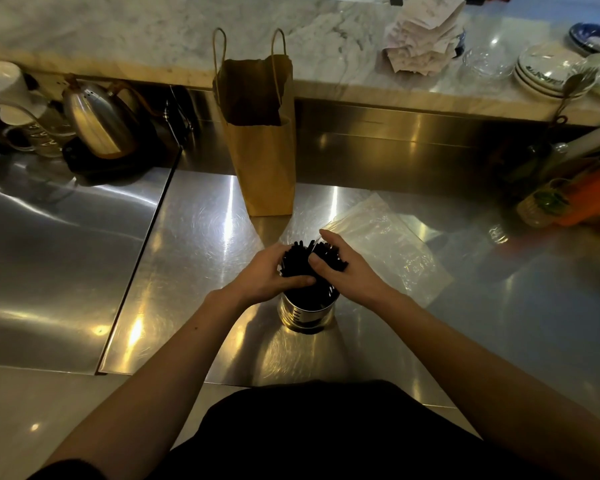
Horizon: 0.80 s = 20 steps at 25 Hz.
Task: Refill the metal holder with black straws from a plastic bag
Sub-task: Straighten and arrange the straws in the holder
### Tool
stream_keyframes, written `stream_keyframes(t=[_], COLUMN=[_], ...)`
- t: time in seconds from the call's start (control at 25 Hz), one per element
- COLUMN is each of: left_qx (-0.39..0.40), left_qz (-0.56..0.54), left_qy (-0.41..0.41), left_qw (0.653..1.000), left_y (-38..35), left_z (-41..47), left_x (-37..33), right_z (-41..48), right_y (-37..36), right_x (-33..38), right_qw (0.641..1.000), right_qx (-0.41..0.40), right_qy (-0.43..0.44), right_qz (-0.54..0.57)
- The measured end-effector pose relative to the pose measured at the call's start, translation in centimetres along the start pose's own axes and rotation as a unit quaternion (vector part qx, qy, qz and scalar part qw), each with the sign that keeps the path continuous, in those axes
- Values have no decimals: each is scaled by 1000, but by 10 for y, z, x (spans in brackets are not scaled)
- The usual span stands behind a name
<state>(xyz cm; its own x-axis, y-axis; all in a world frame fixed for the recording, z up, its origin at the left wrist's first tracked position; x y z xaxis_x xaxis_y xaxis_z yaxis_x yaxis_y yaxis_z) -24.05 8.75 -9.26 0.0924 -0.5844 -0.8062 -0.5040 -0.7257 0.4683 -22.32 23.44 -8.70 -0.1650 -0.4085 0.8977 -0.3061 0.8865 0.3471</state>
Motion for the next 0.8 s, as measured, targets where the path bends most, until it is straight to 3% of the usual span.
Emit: stream_keyframes(t=[0.32, 0.8], left_qx=[-19, -71], left_qz=[-35, -46], left_qy=[3, -28], left_qw=[999, 996], left_y=[-1, 9], left_z=[-4, -27], left_x=[5, -5], right_z=[-4, -30], right_y=[0, 19], right_x=[3, -2], right_qw=[1000, 987], right_qx=[-17, -154], right_qy=[7, 7], right_qz=[20, 54])
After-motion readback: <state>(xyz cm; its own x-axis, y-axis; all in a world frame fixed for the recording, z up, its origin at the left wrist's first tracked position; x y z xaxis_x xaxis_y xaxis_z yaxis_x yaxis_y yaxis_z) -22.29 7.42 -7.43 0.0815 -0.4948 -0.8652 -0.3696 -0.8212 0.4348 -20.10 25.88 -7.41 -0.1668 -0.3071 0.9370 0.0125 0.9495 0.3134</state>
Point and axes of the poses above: each hand's wrist, its own z-axis towards the middle knuckle, its own y-axis out of the back of the hand, x = y × z, the point moved 8 cm from there along z, towards the middle knuckle, and after that the axes turned 5 degrees about y, right-handed, at the moved point
